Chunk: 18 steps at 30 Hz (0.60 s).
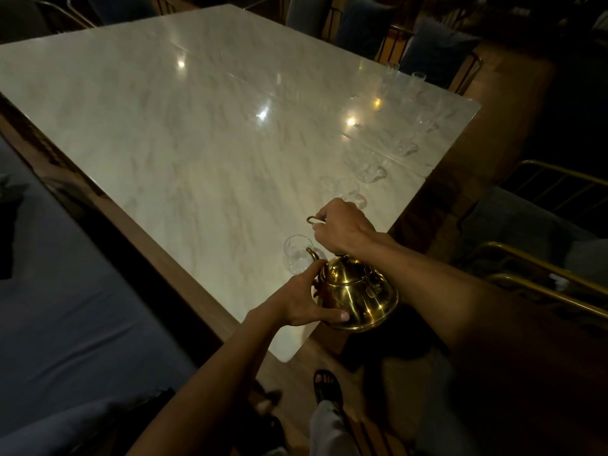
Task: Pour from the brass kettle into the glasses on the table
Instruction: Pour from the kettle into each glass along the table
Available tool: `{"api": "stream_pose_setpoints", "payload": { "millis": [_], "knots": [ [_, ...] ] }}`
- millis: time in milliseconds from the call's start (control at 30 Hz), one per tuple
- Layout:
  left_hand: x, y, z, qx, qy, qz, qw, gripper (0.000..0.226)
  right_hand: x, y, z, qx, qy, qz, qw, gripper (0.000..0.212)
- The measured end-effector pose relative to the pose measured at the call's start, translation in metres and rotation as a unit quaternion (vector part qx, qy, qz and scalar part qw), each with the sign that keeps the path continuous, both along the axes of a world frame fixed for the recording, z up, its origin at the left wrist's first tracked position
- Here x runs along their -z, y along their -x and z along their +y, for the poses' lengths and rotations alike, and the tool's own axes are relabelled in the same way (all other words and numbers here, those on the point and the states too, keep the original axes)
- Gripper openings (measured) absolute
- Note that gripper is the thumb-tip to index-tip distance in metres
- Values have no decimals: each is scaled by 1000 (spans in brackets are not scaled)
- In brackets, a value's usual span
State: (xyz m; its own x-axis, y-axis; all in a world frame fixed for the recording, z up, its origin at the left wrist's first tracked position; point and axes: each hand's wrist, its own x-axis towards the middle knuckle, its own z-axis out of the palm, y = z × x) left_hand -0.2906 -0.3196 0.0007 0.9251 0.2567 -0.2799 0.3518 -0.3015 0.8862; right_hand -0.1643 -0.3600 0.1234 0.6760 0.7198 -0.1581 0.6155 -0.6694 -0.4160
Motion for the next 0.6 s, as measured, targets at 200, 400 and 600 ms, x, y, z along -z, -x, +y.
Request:
{"api": "stream_pose_setpoints", "payload": {
  "millis": [200, 400, 600],
  "knots": [
    [-1, -1, 1, 0, 5, 3, 1000, 105, 0, -1, 2, 3, 8, 1, 1000, 27],
    [1, -1, 2, -1, 14, 8, 1000, 107, 0, -1, 3, 5, 15, -3, 1000, 23],
    [2, -1, 3, 2, 13, 13, 1000, 111, 0, -1, 4, 7, 17, -1, 1000, 23]
  ]
}}
